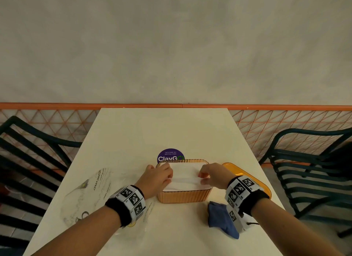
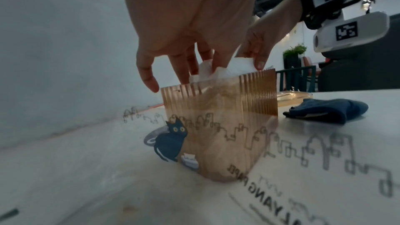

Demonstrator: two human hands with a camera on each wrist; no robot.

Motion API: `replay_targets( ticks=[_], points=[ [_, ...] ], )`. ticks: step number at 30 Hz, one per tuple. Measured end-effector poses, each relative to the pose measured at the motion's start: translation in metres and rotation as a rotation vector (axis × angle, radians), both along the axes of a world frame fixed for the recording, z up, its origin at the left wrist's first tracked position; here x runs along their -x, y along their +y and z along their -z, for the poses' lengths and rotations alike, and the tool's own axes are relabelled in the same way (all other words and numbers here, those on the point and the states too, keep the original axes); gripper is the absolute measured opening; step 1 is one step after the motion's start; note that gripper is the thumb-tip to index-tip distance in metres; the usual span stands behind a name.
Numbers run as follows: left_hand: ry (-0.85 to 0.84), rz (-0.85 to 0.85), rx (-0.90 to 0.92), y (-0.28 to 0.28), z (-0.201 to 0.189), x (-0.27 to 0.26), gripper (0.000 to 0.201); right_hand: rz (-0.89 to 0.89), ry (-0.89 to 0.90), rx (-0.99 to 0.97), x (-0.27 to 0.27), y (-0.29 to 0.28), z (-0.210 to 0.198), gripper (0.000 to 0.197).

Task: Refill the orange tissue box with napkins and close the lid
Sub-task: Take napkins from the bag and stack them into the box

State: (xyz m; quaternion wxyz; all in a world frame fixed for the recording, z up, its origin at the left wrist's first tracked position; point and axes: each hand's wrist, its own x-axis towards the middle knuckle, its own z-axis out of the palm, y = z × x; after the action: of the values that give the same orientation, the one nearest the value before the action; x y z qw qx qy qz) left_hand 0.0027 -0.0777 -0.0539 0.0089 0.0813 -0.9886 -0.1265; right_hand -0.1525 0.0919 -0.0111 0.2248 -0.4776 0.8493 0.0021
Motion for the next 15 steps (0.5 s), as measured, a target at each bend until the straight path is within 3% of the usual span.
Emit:
replay_targets(
  ticks=[3,10,15],
  points=[
    [-0.015,-0.074,-0.06,0.001,0.002,0.001,0.02,-0.027,0.011,0.012,0.001,0.002,0.001,0.029],
    [-0.052,-0.094,0.003,0.005,0.004,-0.001,0.025,0.024,0.011,0.01,-0.001,-0.002,0.005,0.029],
    [-0.101,-0.272,-0.05,0.004,0.006,0.014,0.036,0.124,0.032,0.063,0.0,-0.012,0.012,0.026]
  ],
)
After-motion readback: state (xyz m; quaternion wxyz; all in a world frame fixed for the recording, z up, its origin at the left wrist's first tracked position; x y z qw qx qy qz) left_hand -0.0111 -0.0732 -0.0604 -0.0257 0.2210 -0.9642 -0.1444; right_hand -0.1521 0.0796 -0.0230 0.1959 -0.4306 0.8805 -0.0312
